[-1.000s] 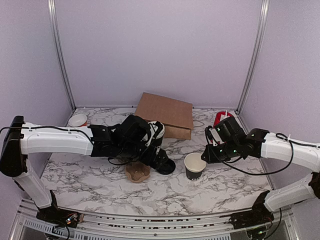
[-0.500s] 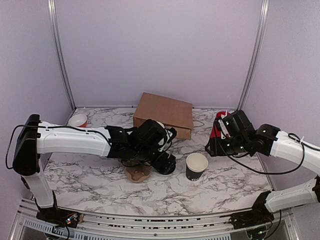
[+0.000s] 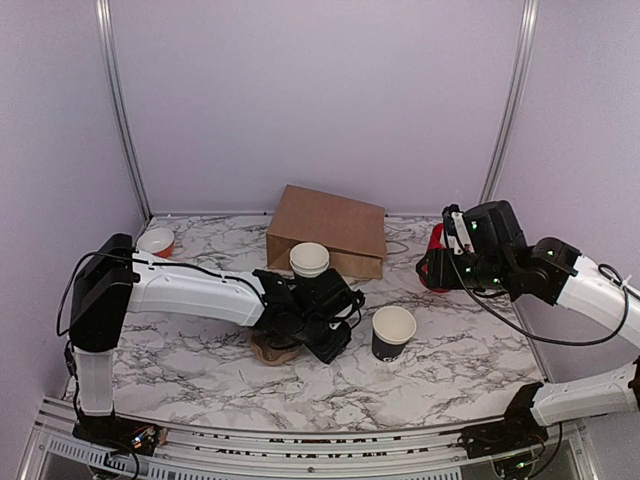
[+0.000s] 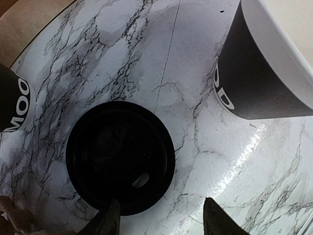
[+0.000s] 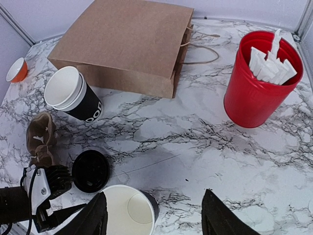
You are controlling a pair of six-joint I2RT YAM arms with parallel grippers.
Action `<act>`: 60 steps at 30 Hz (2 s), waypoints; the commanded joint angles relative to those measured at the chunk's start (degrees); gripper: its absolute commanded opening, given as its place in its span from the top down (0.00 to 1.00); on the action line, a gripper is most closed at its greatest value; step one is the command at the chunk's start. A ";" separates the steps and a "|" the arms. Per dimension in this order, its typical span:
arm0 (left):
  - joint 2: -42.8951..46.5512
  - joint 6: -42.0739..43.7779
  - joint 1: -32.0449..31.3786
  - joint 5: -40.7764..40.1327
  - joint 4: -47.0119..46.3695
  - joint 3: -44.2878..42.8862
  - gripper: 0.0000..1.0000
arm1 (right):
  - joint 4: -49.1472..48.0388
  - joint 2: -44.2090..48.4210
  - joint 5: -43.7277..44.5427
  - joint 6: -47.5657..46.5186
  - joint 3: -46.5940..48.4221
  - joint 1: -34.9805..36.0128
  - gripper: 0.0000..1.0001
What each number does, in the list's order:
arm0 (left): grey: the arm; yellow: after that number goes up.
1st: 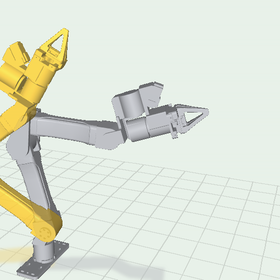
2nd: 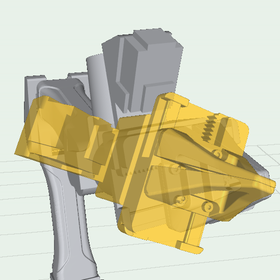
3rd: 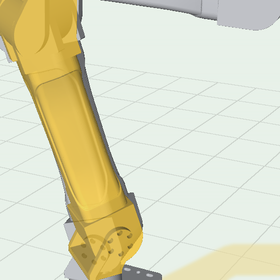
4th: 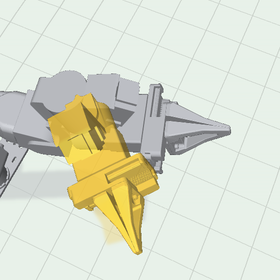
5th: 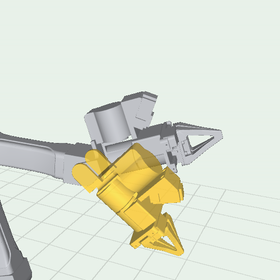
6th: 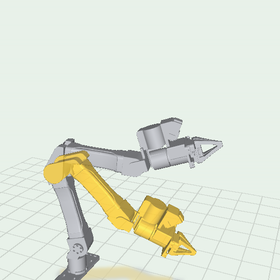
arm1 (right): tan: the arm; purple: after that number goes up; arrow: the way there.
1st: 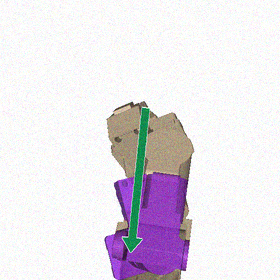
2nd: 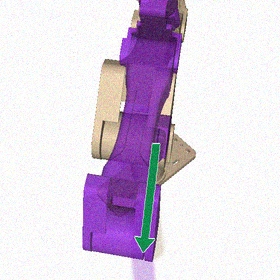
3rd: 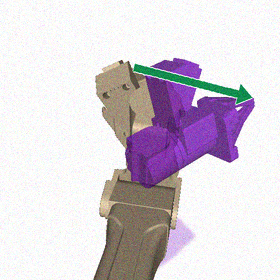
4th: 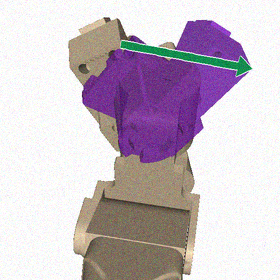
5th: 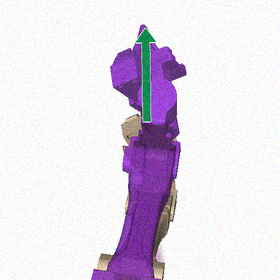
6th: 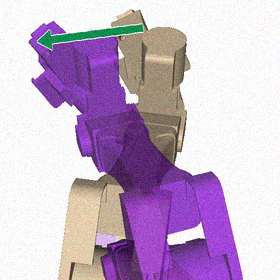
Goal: Pack the takeout coffee
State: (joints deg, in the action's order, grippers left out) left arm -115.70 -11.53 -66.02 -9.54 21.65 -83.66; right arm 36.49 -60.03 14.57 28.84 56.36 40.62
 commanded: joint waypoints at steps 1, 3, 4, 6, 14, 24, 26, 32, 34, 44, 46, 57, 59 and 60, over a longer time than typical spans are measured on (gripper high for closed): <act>-2.51 1.03 -0.38 -0.04 1.87 -3.73 0.43 | -1.62 0.62 0.88 -0.46 2.51 -0.26 0.37; -3.88 1.20 -0.35 0.04 2.42 -4.78 0.46 | -1.66 0.62 0.81 -0.33 2.54 -0.24 0.37; -4.44 1.24 -0.43 0.17 2.53 -5.19 0.47 | -1.68 0.76 0.67 -0.32 2.58 -0.26 0.37; -5.42 1.18 -0.35 0.00 2.59 -5.86 0.48 | -1.56 0.82 0.56 -0.29 2.56 -0.27 0.37; -7.97 1.33 -0.41 -0.79 3.05 -7.38 0.56 | -1.42 0.78 0.52 -0.16 2.79 -0.27 0.37; -9.51 1.21 -0.43 -3.47 2.90 -7.83 0.79 | -2.38 0.59 0.10 -0.02 2.55 -0.28 0.37; -9.02 1.16 -0.43 -4.06 2.87 -7.85 0.83 | -2.48 0.46 0.04 -0.10 2.63 -0.28 0.37; -5.19 1.38 -0.35 -6.05 2.61 -7.75 0.92 | -2.97 0.36 -0.19 -0.19 2.59 -0.25 0.37; -3.52 1.42 -0.34 -6.35 2.52 -7.87 0.93 | -3.23 0.20 -0.15 -0.17 2.73 -0.26 0.37; 8.23 -0.25 1.48 -3.55 2.03 -9.17 0.97 | -7.83 -0.70 -1.29 -0.51 2.92 -0.28 0.37; 10.86 -1.81 2.48 -0.26 0.91 -9.04 0.97 | -9.70 -0.80 -1.88 -0.70 3.12 -0.28 0.37; 22.35 -26.28 11.64 34.24 -33.09 2.70 0.99 | -29.26 2.99 -10.14 -1.83 -4.66 -0.28 0.30; 22.37 -32.24 12.32 37.59 -39.16 3.58 1.00 | -34.17 4.25 -12.48 -1.64 -6.62 -0.32 0.28; 22.21 -34.17 12.34 38.94 -41.55 3.55 1.00 | -36.55 4.87 -13.66 -1.53 -7.73 -0.28 0.26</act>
State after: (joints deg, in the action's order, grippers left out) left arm -94.00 -32.27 -54.19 16.91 -2.59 -82.06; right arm 12.32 -57.71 6.59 27.40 51.33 40.60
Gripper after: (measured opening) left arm 0.071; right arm 0.712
